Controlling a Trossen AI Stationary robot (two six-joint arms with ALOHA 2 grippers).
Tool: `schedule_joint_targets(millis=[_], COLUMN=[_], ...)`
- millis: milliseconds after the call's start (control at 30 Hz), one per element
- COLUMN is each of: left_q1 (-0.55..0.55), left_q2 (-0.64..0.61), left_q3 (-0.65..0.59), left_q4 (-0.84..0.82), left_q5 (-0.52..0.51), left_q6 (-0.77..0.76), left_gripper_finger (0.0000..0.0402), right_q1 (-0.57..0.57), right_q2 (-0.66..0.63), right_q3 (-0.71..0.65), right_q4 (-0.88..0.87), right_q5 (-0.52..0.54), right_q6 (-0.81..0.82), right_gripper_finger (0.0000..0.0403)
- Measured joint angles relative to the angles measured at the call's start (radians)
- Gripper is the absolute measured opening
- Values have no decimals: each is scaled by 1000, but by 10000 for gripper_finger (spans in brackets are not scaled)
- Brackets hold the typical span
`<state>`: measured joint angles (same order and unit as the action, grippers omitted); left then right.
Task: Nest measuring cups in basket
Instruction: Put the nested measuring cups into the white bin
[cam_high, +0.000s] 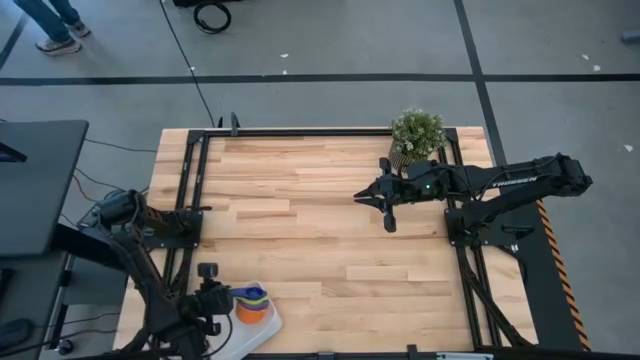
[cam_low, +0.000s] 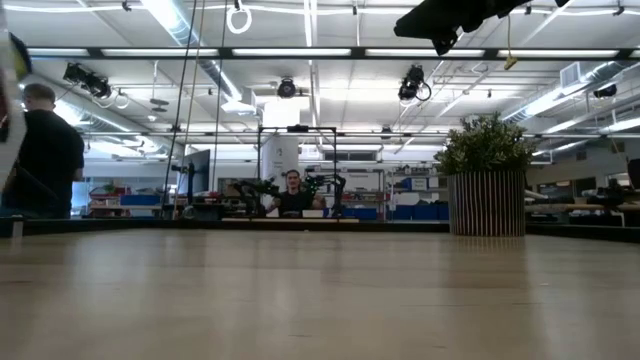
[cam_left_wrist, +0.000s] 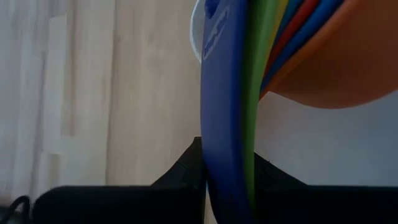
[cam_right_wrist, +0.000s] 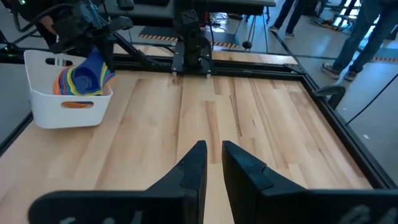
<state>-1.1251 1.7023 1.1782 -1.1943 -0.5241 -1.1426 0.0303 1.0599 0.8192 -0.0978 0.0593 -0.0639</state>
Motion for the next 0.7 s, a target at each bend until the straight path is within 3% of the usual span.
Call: schedule_joint_targets(millis=[700], left_q1=[124], left_q2=[0], left_q3=[0], left_q4=[-184], left_q5=[-90], left_q6=[82], left_gripper_finger=[46], right_q1=[0], right_q2=[0], right_q3=[0], right_q4=[0], right_q5=[78], right_q6=[-88], right_gripper_finger=[57])
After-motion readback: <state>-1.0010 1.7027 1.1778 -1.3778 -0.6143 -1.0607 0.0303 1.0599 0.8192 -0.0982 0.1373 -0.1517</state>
